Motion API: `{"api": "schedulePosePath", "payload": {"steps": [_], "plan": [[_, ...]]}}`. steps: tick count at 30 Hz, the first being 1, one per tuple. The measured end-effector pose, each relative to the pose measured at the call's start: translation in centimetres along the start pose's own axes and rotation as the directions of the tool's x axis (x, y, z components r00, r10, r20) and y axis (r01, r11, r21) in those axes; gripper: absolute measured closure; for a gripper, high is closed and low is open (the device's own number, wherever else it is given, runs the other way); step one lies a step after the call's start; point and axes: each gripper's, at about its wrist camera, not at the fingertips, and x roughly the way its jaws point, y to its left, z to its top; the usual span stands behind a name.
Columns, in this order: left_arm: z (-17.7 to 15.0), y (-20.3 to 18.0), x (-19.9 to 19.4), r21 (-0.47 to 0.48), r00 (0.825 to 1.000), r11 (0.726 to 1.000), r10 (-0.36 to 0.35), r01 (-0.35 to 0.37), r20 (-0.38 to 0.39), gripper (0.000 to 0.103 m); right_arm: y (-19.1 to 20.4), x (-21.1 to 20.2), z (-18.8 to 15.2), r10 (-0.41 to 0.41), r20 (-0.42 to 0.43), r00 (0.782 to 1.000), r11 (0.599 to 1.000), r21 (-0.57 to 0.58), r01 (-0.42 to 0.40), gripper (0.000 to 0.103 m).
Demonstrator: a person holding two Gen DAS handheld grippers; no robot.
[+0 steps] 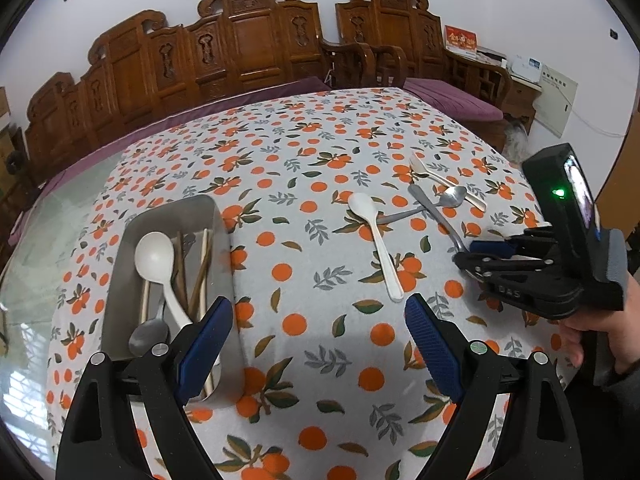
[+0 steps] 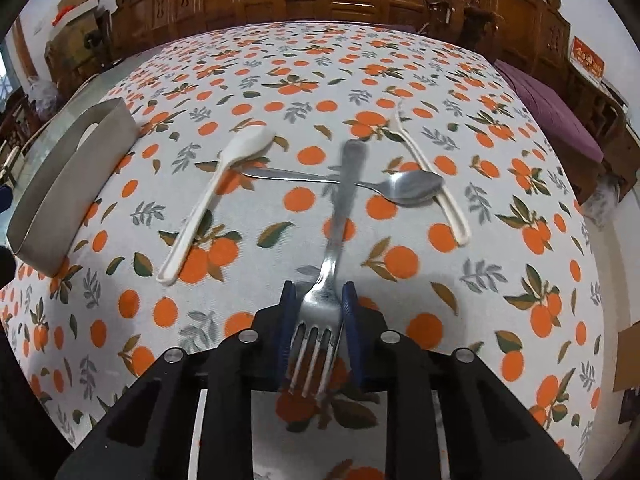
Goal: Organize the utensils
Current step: 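Grasp a white plastic spoon with the left tool while the right tool holds the fork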
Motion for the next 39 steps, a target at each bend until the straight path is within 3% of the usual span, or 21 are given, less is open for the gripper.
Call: {"api": "schedulePosePath", "payload": {"steps": [1, 4, 9, 11, 13, 15, 20, 22, 23, 31, 35, 39], "plan": [[0.1, -0.1, 0.3, -0.001, 1.0, 1.0, -0.004, 0.004, -0.003, 0.019, -0.4, -0.4, 0.1, -0.016, 0.014, 1.0, 1.0, 0.005, 0.016, 0.103], [0.8, -0.7, 1.7, -0.001, 1.0, 1.0, -0.018, 0.018, -0.018, 0.019, -1.0, -0.3, -0.2, -0.047, 0.012, 0.999, 0.999, -0.012, 0.047, 0.103], [2.0, -1.3, 3.8, 0.001, 0.999, 1.0, -0.019, 0.019, -0.026, 0.019, -2.0, -0.8, 0.2, 0.008, 0.044, 0.999, 1.0, 0.027, -0.01, 0.102], [2.2, -1.1, 4.5, -0.009, 0.999, 1.0, -0.017, 0.017, -0.034, 0.019, -1.8, -0.8, 0.5, 0.036, 0.063, 0.997, 0.999, 0.026, -0.037, 0.096], [2.4, -0.8, 4.8, -0.022, 0.999, 1.0, -0.017, 0.017, -0.037, 0.019, -1.5, -0.2, 1.0, 0.04, 0.06, 0.997, 0.999, 0.015, -0.041, 0.082], [2.5, -0.6, 5.1, -0.027, 0.999, 1.0, -0.015, 0.014, -0.039, 0.019, -1.3, 0.6, 1.6, 0.03, 0.048, 0.998, 1.0, -0.002, -0.03, 0.08], [2.9, -0.3, 5.8, -0.031, 0.999, 1.0, -0.007, 0.006, -0.045, 0.019, -0.8, 1.7, 2.7, 0.0, 0.036, 0.999, 0.999, -0.034, 0.002, 0.081], [3.1, -0.3, 6.1, -0.037, 0.999, 0.999, -0.011, 0.009, -0.048, 0.019, -0.6, 1.8, 2.9, -0.005, 0.031, 0.999, 0.999, -0.042, 0.007, 0.093], [3.1, -0.3, 6.4, -0.037, 0.999, 0.999, -0.012, 0.01, -0.051, 0.019, -0.7, 1.8, 3.0, -0.011, 0.027, 1.0, 0.999, -0.041, 0.012, 0.095], [3.6, -1.4, 8.6, -0.04, 0.996, 0.999, -0.036, 0.033, -0.083, 0.022, -1.5, 0.9, 2.8, 0.036, 0.045, 0.998, 0.999, 0.005, -0.036, 0.095], [4.0, -2.2, 9.7, -0.037, 0.994, 0.998, -0.054, 0.051, -0.095, 0.025, -2.4, -0.1, 3.1, 0.036, 0.085, 0.996, 0.999, 0.035, -0.039, 0.095], [4.5, -3.2, 11.0, -0.018, 0.992, 0.998, -0.064, 0.062, -0.111, 0.038, -2.9, -0.4, 3.2, 0.035, 0.097, 0.995, 0.998, 0.044, -0.039, 0.095]]}}
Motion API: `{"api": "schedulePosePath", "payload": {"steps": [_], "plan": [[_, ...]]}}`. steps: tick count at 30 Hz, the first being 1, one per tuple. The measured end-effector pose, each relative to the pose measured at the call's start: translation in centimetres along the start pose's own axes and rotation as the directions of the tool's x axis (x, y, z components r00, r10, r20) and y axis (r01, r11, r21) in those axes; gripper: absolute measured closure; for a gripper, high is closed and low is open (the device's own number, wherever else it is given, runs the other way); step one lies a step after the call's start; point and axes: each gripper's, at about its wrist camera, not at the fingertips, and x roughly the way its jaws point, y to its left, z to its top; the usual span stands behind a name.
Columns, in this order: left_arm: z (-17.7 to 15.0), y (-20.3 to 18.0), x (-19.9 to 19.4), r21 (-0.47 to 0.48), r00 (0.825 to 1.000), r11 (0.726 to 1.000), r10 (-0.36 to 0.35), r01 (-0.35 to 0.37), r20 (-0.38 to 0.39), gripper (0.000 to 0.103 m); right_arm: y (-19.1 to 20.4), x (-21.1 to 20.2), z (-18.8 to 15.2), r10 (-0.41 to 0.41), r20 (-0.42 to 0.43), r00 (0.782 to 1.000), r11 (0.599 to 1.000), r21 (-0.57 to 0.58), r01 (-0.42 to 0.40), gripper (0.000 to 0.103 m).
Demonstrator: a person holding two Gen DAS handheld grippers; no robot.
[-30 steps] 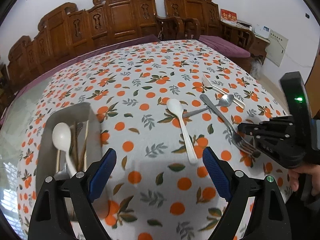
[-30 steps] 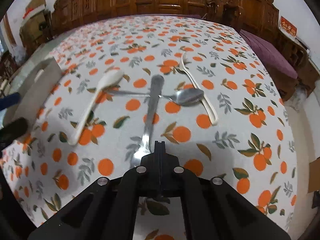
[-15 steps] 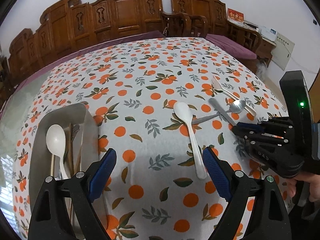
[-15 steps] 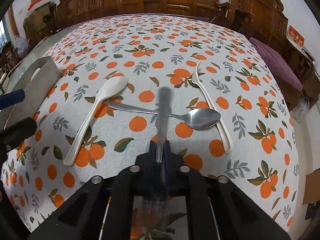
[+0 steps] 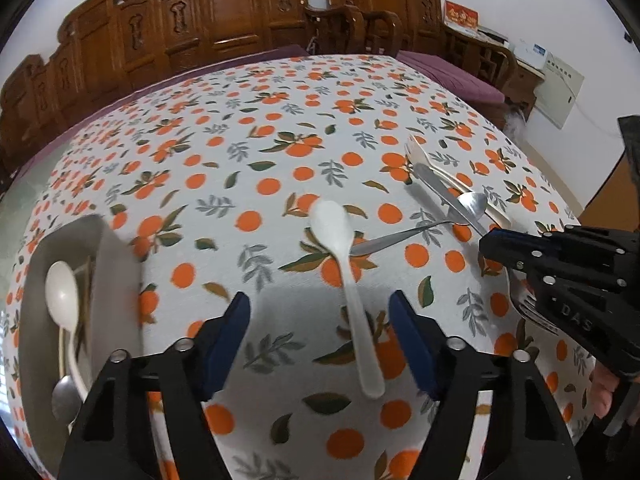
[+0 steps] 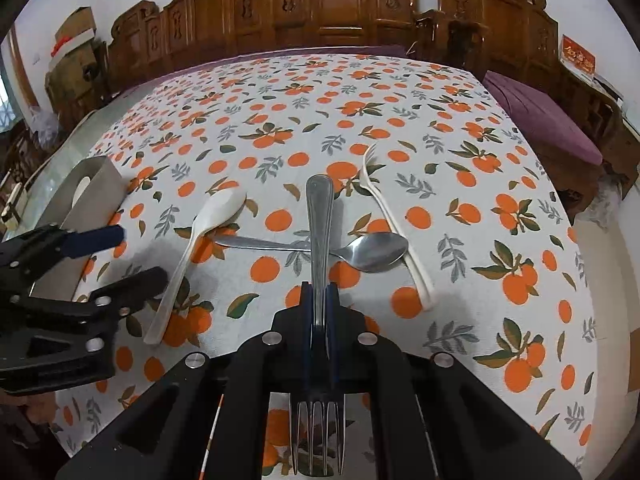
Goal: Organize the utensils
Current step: 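Grasp a white plastic spoon with the left tool while the right tool holds the fork, then carry the white spoon into the grey tray and open the left tool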
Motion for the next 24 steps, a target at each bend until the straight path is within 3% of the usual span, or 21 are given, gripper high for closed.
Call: {"api": "schedulePosePath", "payload": {"steps": [5, 9, 12, 24], "plan": [[0.6, -0.8, 1.9, 0.012, 0.999, 1.0, -0.011, 0.011, -0.035, 0.058, -0.3, 0.0, 0.1, 0.006, 0.003, 1.0, 1.0, 0.004, -0.006, 0.095], [0.6, -0.9, 3.0, 0.007, 0.998, 1.0, -0.004, 0.005, -0.062, 0.067, -0.2, -0.1, 0.1, 0.008, 0.004, 1.0, 1.0, 0.004, -0.008, 0.095], [0.4, -0.5, 2.9, -0.002, 0.998, 1.0, 0.004, -0.004, -0.056, 0.094, 0.0, -0.2, 0.1, 0.012, 0.006, 1.0, 1.0, 0.001, -0.012, 0.095], [-1.4, 2.5, -1.0, -0.059, 1.0, 0.998, -0.014, 0.012, -0.024, 0.096, 3.6, -1.3, 0.5, 0.094, 0.016, 0.995, 0.994, -0.056, -0.093, 0.095]]}}
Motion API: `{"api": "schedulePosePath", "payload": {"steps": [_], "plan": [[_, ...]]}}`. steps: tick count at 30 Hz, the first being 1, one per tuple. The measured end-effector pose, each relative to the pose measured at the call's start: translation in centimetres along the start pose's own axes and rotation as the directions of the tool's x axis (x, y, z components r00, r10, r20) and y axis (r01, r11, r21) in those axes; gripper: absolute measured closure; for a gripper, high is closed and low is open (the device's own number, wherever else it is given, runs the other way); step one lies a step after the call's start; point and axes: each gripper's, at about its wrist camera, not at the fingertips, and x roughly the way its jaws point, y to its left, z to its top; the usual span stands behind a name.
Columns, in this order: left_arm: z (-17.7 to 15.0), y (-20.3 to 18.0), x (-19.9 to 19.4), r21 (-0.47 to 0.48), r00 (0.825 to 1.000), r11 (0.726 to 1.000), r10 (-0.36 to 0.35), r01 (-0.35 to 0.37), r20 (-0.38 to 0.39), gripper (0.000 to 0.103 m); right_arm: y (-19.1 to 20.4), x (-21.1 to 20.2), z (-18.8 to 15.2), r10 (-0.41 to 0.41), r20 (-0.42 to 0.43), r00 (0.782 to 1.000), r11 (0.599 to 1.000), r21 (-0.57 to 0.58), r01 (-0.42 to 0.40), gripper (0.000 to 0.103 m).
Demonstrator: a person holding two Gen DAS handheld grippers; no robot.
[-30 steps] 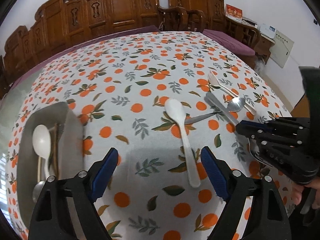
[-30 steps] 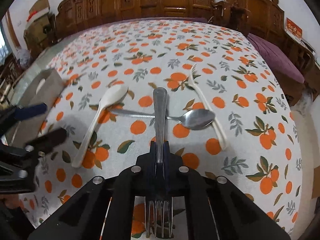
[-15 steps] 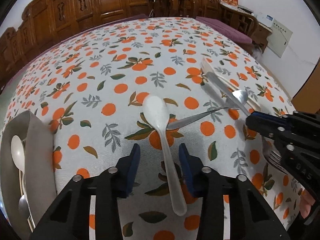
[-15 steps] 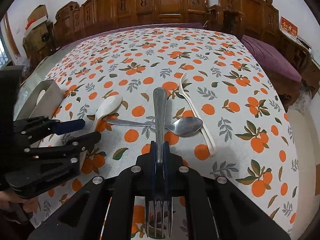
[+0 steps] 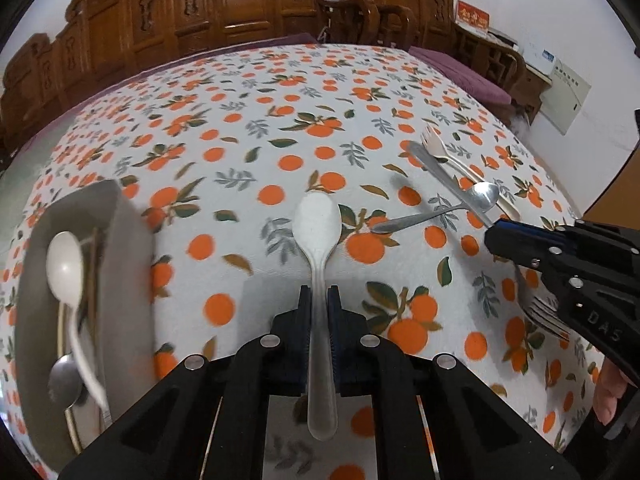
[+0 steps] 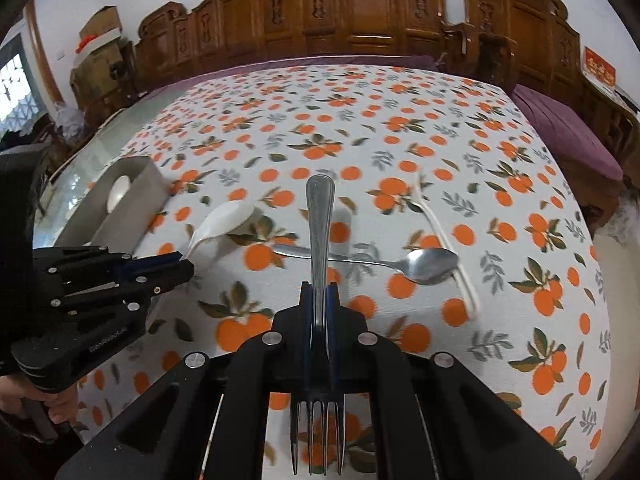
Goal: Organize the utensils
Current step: 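Carry the white spoon into the grey tray and open the left tool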
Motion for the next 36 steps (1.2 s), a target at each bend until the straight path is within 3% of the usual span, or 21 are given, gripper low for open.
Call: {"api": "schedulePosePath", "payload": {"steps": [17, 25, 36], "plan": [[-0.4, 3.8, -9.5, 0.007, 0.989, 1.0, 0.028, -0.029, 0.142, 0.096, 6.0, -1.8, 0.6, 0.076, 0.031, 0.997, 0.992, -0.101, -0.072, 0.095], [-1.8, 8.2, -10.9, -0.007, 0.987, 0.997, 0.081, -0.081, 0.139, 0.096, 8.2, -3.0, 1.3, 0.082, 0.047, 0.995, 0.987, -0.144, -0.075, 0.095], [-2.9, 13.5, -9.9, -0.06, 0.986, 0.99, 0.134, -0.128, 0.098, 0.096, 12.3, -2.2, 3.1, 0.09, 0.042, 0.995, 0.979, -0.189, -0.08, 0.095]]}}
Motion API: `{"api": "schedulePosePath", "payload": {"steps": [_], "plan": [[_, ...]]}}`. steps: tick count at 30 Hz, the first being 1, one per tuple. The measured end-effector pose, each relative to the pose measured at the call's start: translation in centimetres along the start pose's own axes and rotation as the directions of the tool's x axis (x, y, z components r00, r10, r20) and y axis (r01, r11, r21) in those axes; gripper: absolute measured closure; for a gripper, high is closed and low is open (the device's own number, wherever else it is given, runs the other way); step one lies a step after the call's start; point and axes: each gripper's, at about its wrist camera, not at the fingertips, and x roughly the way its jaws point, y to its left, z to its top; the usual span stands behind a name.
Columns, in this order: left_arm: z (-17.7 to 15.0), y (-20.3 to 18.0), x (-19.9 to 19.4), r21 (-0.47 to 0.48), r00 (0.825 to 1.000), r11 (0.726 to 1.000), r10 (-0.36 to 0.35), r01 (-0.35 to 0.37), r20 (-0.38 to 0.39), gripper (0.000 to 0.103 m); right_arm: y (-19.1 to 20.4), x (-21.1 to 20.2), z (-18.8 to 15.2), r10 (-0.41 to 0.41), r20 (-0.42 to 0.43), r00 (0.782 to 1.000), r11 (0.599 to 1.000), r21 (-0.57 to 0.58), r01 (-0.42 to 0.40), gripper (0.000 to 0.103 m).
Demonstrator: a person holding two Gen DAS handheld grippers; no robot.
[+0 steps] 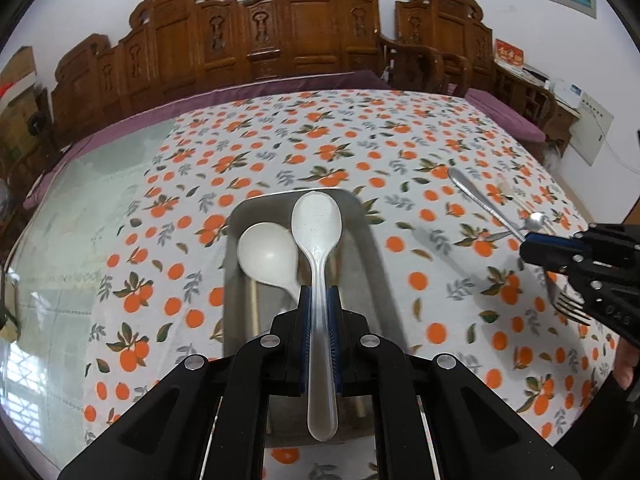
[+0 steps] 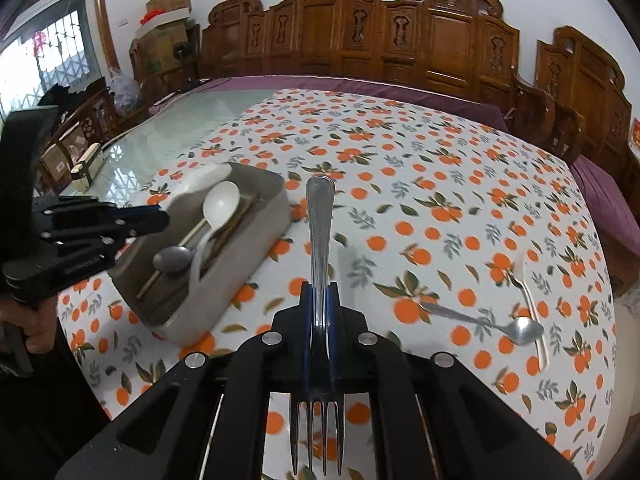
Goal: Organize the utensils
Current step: 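Carry the white spoon into the grey tray and open the left tool, then lower the metal fork into the grey tray and open the right tool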
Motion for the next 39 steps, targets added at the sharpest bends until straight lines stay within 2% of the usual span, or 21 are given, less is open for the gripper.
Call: {"api": "schedulePosePath", "payload": {"steps": [15, 20, 31, 39], "plan": [[-1.0, 2.5, 3.0, -0.038, 0.999, 0.999, -0.019, 0.017, -0.044, 0.095, 5.2, 2.1, 3.4, 0.034, -0.013, 0.999, 0.996, -0.077, -0.034, 0.095], [-0.8, 3.7, 1.8, -0.071, 1.0, 0.997, -0.028, 0.027, -0.008, 0.082, 6.3, 2.7, 3.9, 0.043, -0.017, 0.999, 0.995, -0.085, -0.044, 0.095], [-0.7, 6.3, -0.5, -0.097, 0.999, 0.995, 0.018, -0.013, 0.047, 0.077, 8.9, 3.8, 4.3, 0.066, -0.029, 0.997, 0.993, -0.099, -0.069, 0.095], [-0.9, 8.4, -1.6, -0.131, 0.997, 0.991, 0.043, -0.034, 0.067, 0.076, 10.1, 5.3, 5.0, 0.088, -0.029, 0.996, 0.994, -0.066, -0.089, 0.095]]}}
